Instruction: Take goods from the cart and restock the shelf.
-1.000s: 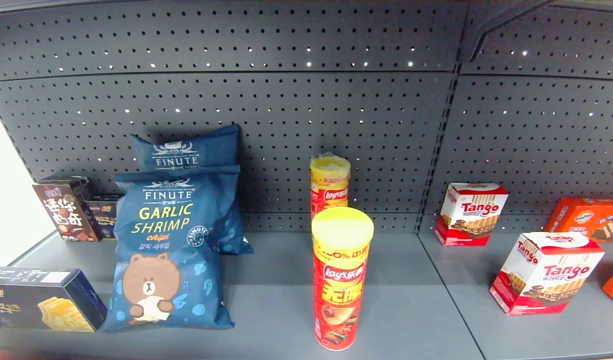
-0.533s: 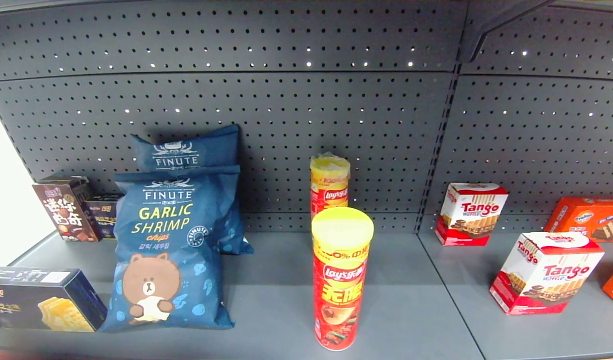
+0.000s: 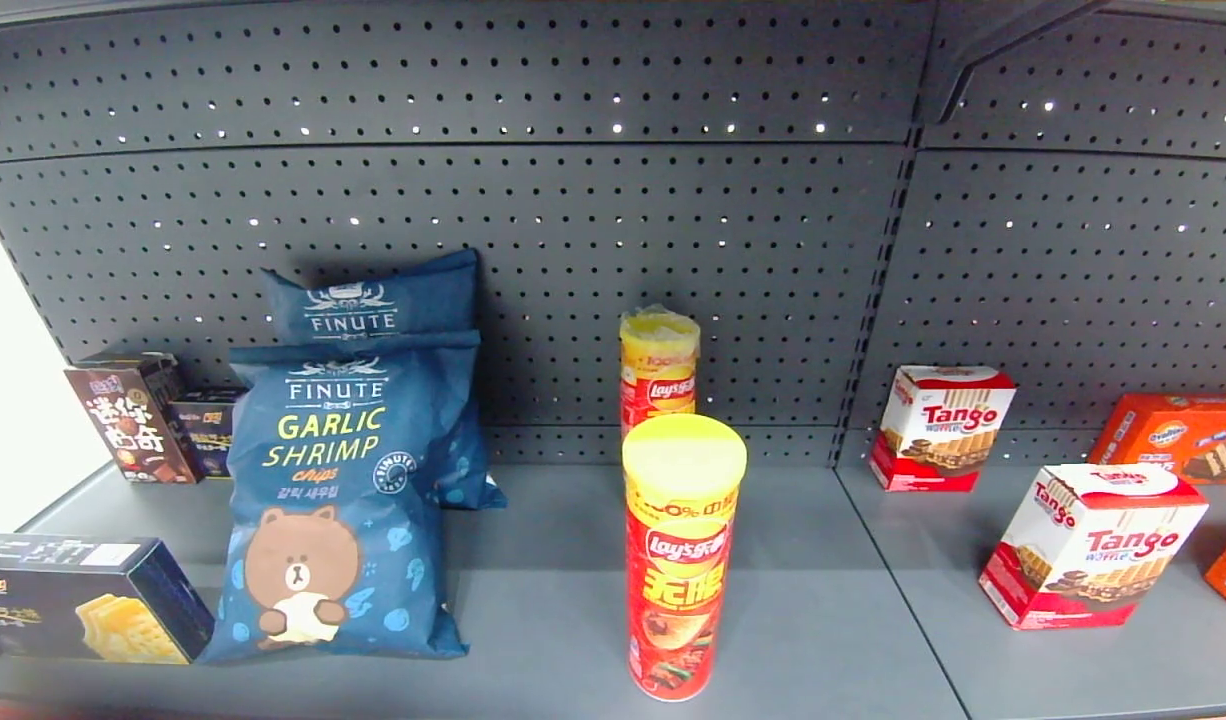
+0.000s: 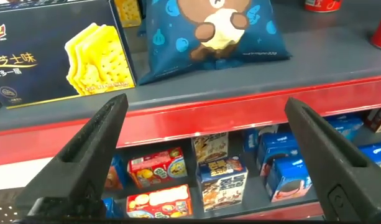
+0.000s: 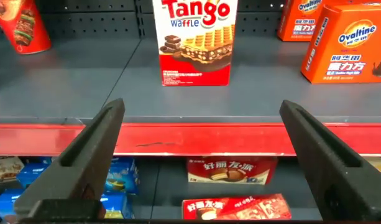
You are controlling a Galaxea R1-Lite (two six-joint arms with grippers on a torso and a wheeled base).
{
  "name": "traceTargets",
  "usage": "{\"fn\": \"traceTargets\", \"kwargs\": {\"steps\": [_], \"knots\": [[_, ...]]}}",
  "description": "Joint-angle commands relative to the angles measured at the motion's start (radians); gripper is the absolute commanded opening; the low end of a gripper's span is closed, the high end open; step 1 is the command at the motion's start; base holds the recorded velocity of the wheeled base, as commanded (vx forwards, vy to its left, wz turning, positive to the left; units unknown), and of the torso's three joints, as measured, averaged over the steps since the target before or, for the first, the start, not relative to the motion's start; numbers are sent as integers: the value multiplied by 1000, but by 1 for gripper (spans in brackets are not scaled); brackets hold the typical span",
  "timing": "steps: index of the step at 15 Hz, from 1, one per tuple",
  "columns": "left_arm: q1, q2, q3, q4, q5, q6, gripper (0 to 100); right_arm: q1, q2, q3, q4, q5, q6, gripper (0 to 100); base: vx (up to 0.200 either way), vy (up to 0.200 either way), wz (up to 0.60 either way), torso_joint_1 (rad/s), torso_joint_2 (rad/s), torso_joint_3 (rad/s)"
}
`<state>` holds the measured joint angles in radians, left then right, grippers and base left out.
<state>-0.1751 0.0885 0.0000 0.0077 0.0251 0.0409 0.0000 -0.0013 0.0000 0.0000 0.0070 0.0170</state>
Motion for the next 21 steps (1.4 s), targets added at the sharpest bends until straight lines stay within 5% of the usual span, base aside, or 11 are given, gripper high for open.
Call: {"fn": "traceTargets", "kwargs": {"steps": [1, 3, 4, 6, 11, 21], "knots": [[20, 8, 0, 2, 1, 1, 100, 0, 1, 0, 0, 1, 0, 100, 0, 0, 0, 0, 0, 0], [43, 5, 0, -5, 4, -4, 100, 0, 1, 0, 0, 1, 0, 100, 0, 0, 0, 0, 0, 0], [97, 4, 0, -5, 4, -10, 100, 0, 1, 0, 0, 1, 0, 100, 0, 0, 0, 0, 0, 0], [181, -87, 0, -2, -80, -7, 100, 0, 1, 0, 0, 1, 0, 100, 0, 0, 0, 0, 0, 0], [175, -89, 0, -5, -13, -38, 100, 0, 1, 0, 0, 1, 0, 100, 0, 0, 0, 0, 0, 0], [174, -89, 0, -5, -11, -38, 100, 0, 1, 0, 0, 1, -2, 100, 0, 0, 0, 0, 0, 0]]}}
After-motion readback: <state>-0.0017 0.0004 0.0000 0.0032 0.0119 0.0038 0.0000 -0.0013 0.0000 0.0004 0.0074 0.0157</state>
